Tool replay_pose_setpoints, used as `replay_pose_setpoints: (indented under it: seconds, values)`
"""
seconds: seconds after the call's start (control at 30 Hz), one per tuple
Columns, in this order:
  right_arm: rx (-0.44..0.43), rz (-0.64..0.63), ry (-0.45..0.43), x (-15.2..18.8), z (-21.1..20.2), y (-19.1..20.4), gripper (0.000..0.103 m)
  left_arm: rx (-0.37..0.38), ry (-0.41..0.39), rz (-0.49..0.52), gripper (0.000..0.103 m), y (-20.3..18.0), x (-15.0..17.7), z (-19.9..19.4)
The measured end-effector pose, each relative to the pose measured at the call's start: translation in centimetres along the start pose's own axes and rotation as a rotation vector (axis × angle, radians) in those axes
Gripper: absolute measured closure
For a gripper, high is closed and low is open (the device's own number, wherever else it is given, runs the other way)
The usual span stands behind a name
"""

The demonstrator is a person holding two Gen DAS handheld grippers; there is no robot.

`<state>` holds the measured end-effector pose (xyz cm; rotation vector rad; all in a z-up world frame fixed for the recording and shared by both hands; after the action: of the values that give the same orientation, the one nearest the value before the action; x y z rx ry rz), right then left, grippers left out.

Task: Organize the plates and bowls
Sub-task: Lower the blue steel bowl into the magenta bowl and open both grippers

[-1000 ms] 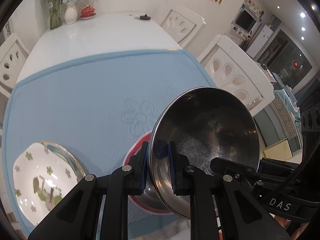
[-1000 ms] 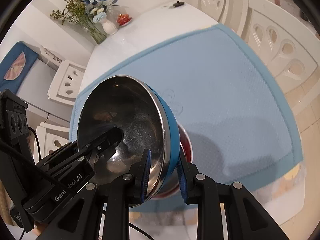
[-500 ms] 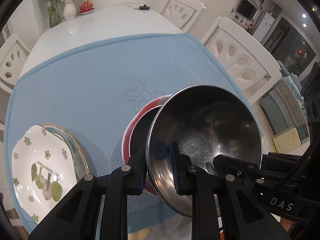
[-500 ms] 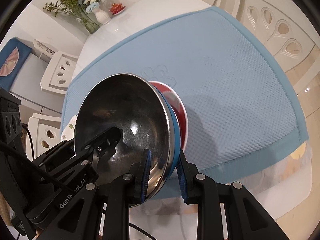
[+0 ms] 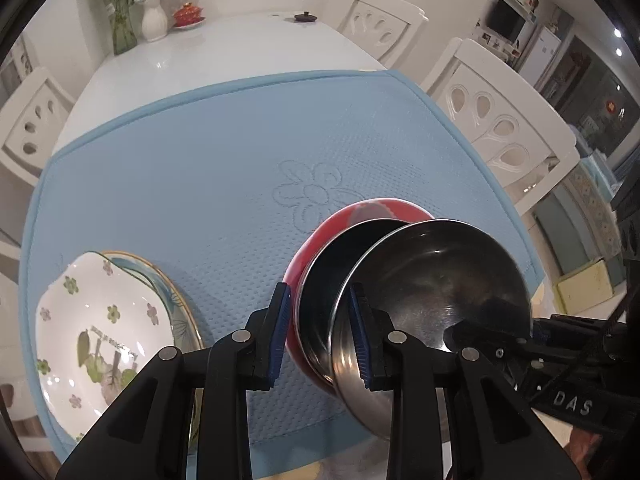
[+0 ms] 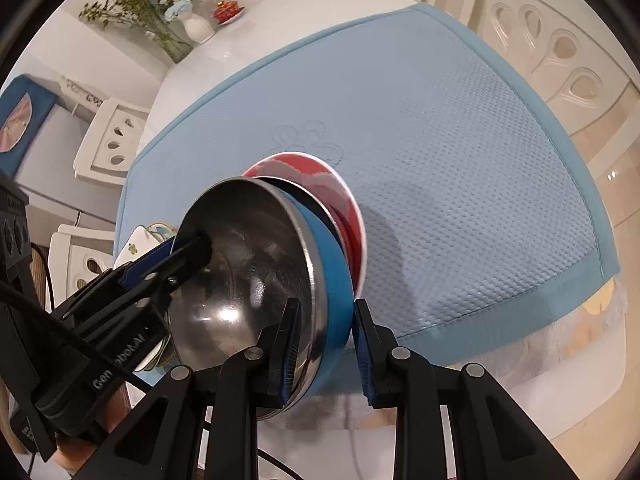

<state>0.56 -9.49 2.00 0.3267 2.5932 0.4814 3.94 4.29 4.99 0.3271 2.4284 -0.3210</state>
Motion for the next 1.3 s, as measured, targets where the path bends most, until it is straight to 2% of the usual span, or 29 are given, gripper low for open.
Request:
replay_pose_setpoints:
  seconds: [0.27,0.57,0.87,1.07,1.17,1.3]
  values:
    - [-0.017,0.017,-0.067,-1.4,-1.1,-1.0,0.079,-0.001,-0.001,-0.006,0.077,0.6,0.3,-0.7]
    - [-0.024,-0.030,-0.003,1.9,0.4,-0.3,0.079,0.011,0.009,-0.060,0.077,1.6,0.7,-0.5]
    - [-0.045,0.002,-0.029,0.8,-1.3,-1.1,0.079,0.014,0.012,-0.096,0.077,2.1,0.4,0.0]
    - [-0.036,0.004,-0.052,0.6,-2.6,-1.6,0.079,0.011,0.034,-0.109,0.076,2.1,0.1,1.3]
    - [-0.010,-0.036,-0.073,0.2,-3.3,-1.1,0.079,-0.011,0.035,-0.094,0.076,2.0,-0.1,1.6]
    - [0.020,-0.065,-0.071,-0.1,-3.0,-0.5,0.079,-0.004,0.032,-0.085,0.076,1.9,-0.2,1.0]
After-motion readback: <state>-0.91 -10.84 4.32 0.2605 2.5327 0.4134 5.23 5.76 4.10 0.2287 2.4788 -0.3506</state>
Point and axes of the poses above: each gripper's, at about its wrist camera, not at the fingertips, and z roughly the way its jaws point, y to its left, x to its underside, the point moved 4 cm from there along z, roughly the way its jaws point, and after that the axes turned 13 degrees about -y, right-handed, at the moved point
